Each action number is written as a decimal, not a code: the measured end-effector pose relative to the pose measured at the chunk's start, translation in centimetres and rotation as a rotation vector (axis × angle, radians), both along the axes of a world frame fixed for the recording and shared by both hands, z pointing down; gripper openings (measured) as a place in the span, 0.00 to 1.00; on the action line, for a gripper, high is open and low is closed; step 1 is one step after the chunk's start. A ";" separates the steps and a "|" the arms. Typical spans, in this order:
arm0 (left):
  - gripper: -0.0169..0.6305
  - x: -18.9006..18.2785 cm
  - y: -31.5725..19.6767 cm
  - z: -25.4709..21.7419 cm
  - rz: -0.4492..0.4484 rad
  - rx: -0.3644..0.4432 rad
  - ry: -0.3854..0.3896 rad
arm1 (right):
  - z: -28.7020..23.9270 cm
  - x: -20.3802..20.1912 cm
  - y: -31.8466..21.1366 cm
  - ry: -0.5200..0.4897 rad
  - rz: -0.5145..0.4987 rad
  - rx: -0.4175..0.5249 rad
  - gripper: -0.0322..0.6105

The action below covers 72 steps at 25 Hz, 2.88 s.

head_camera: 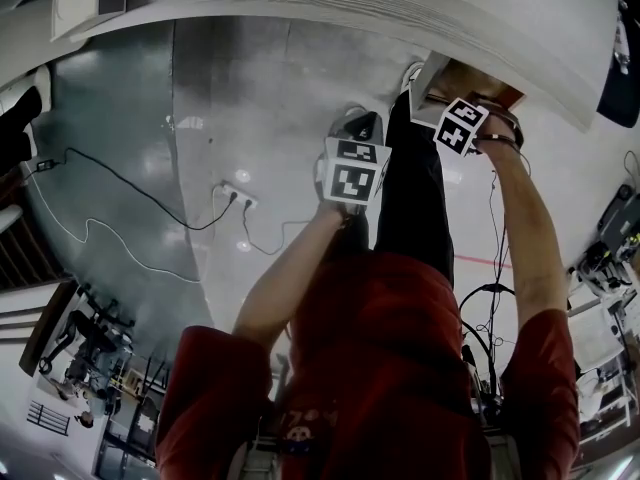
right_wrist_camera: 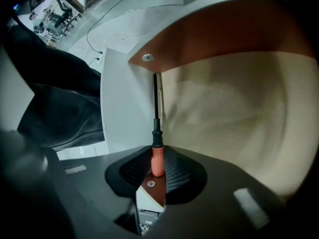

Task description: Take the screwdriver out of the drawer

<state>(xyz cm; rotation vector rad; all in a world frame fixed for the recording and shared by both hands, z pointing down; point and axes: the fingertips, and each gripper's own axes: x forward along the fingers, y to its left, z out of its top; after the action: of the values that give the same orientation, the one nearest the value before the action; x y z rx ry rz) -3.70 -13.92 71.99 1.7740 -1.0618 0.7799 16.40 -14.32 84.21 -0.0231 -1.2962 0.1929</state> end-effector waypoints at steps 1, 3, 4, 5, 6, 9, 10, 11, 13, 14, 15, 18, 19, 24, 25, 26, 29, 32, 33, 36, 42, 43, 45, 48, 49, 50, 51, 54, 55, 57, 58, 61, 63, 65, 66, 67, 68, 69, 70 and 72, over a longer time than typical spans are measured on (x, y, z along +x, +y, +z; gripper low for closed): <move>0.03 0.1 -0.1 -0.2 0.000 0.002 0.000 | -0.2 0.1 0.1 -0.001 -0.005 0.003 0.16; 0.03 0.4 -0.2 -0.5 0.003 0.007 0.001 | -0.7 0.2 0.2 -0.004 -0.010 0.014 0.16; 0.03 0.5 -0.3 -0.7 0.006 0.010 0.001 | -1.0 0.2 0.2 -0.005 -0.011 0.020 0.16; 0.03 0.5 -0.3 -0.8 0.008 0.013 0.002 | -1.2 0.2 0.3 -0.004 -0.013 0.026 0.16; 0.03 0.5 -0.3 -0.9 0.011 0.015 0.003 | -1.3 0.2 0.3 -0.001 -0.015 0.031 0.16; 0.03 0.6 -0.4 -1.1 0.018 0.019 0.007 | -1.8 0.3 0.3 0.005 -0.026 0.046 0.16; 0.03 0.6 -0.4 -1.2 0.020 0.021 0.006 | -2.1 0.3 0.3 0.005 -0.027 0.051 0.16; 0.03 0.7 -0.4 -1.4 0.022 0.024 0.006 | -2.3 0.4 0.3 0.006 -0.029 0.055 0.16; 0.03 0.8 -0.5 -1.8 0.028 0.031 0.006 | -2.9 0.4 0.4 0.009 -0.034 0.063 0.16; 0.03 0.9 -0.5 -2.0 0.031 0.034 0.006 | -3.1 0.4 0.5 0.011 -0.038 0.065 0.16; 0.03 0.9 -0.5 -2.2 0.034 0.037 0.006 | -3.3 0.4 0.5 0.013 -0.043 0.068 0.16; 0.03 1.0 -0.6 -2.8 0.039 0.047 0.005 | -3.9 0.4 0.6 0.010 -0.054 0.073 0.16; 0.03 1.0 -0.7 -2.9 0.040 0.049 0.005 | -4.1 0.4 0.6 0.008 -0.056 0.076 0.16; 0.03 1.3 -0.6 -3.8 0.051 0.055 0.001 | -5.2 0.8 0.8 -0.005 -0.034 0.084 0.16; 0.03 1.4 -0.6 -3.9 0.052 0.057 0.000 | -5.5 0.8 0.9 -0.007 -0.032 0.087 0.16; 0.03 1.4 -0.6 -4.2 0.054 0.059 -0.001 | -5.8 0.8 0.9 -0.009 -0.034 0.092 0.16; 0.03 1.7 -0.6 -4.9 0.061 0.071 -0.006 | -6.5 1.0 1.1 -0.016 -0.038 0.106 0.16; 0.03 1.8 -0.7 -5.6 0.068 0.080 -0.008 | -7.3 1.0 1.2 -0.032 -0.021 0.123 0.16; 0.03 1.8 -0.6 -5.9 0.071 0.082 -0.009 | -7.6 0.8 1.3 -0.042 -0.014 0.130 0.16; 0.03 2.1 -0.5 -6.5 0.081 0.086 -0.011 | -8.6 0.3 1.5 -0.088 0.019 0.154 0.16; 0.03 2.1 -0.2 -7.8 0.110 0.094 -0.017 | -10.8 -0.4 1.6 -0.156 0.109 0.213 0.16; 0.03 2.1 -0.2 -8.0 0.114 0.096 -0.017 | -11.3 -0.6 1.6 -0.169 0.131 0.221 0.16; 0.03 2.1 -0.2 -8.3 0.124 0.100 -0.019 | -12.0 -0.9 1.7 -0.196 0.176 0.239 0.16; 0.03 2.0 -0.3 -8.6 0.139 0.100 -0.029 | -13.2 -1.5 1.7 -0.236 0.233 0.270 0.16; 0.03 2.1 -0.4 -8.8 0.144 0.103 -0.031 | -13.7 -1.6 1.7 -0.249 0.250 0.282 0.16; 0.03 2.1 -0.4 -9.0 0.148 0.108 -0.029 | -14.1 -1.8 1.8 -0.260 0.269 0.294 0.16; 0.03 2.2 -0.5 -9.3 0.152 0.112 -0.029 | -14.6 -1.9 1.9 -0.271 0.288 0.306 0.16; 0.03 2.2 -0.7 -9.8 0.168 0.122 -0.032 | -15.8 -2.3 1.9 -0.305 0.352 0.342 0.16; 0.03 2.2 -0.7 -10.0 0.173 0.125 -0.033 | -16.3 -2.4 1.9 -0.317 0.373 0.353 0.16; 0.03 2.3 -0.7 -10.4 0.185 0.133 -0.035 | -17.2 -2.6 2.0 -0.341 0.409 0.376 0.16; 0.03 2.4 -0.6 -10.6 0.192 0.137 -0.036 | -17.7 -2.6 2.2 -0.351 0.426 0.389 0.16; 0.03 2.6 -0.4 -11.3 0.210 0.146 -0.036 | -18.9 -2.6 2.6 -0.374 0.480 0.425 0.16; 0.03 2.7 -0.2 -11.6 0.223 0.150 -0.037 | -19.7 -2.5 2.9 -0.388 0.513 0.449 0.16; 0.03 2.8 0.0 -12.0 0.235 0.156 -0.040 | -20.5 -2.4 3.3 -0.403 0.543 0.471 0.16; 0.03 2.9 0.0 -12.3 0.242 0.160 -0.041 | -21.0 -2.4 3.4 -0.409 0.558 0.483 0.16; 0.03 3.1 0.1 -12.5 0.247 0.166 -0.041 | -21.4 -2.3 3.6 -0.415 0.573 0.496 0.16; 0.03 3.2 0.0 -12.8 0.251 0.173 -0.039 | -21.8 -2.2 3.7 -0.422 0.588 0.509 0.16; 0.03 3.3 0.0 -13.1 0.254 0.180 -0.037 | -22.2 -2.1 3.7 -0.430 0.604 0.524 0.16; 0.03 3.4 0.0 -13.3 0.255 0.185 -0.035 | -22.6 -2.0 3.7 -0.439 0.618 0.538 0.16; 0.03 3.6 0.1 -13.9 0.257 0.192 -0.035 | -23.5 -1.7 3.8 -0.455 0.646 0.565 0.16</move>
<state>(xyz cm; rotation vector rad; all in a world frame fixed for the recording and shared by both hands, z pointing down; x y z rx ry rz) -0.06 -13.83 58.09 2.0958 -0.9687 0.8909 14.65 -10.52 60.71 0.8856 -1.7420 0.3780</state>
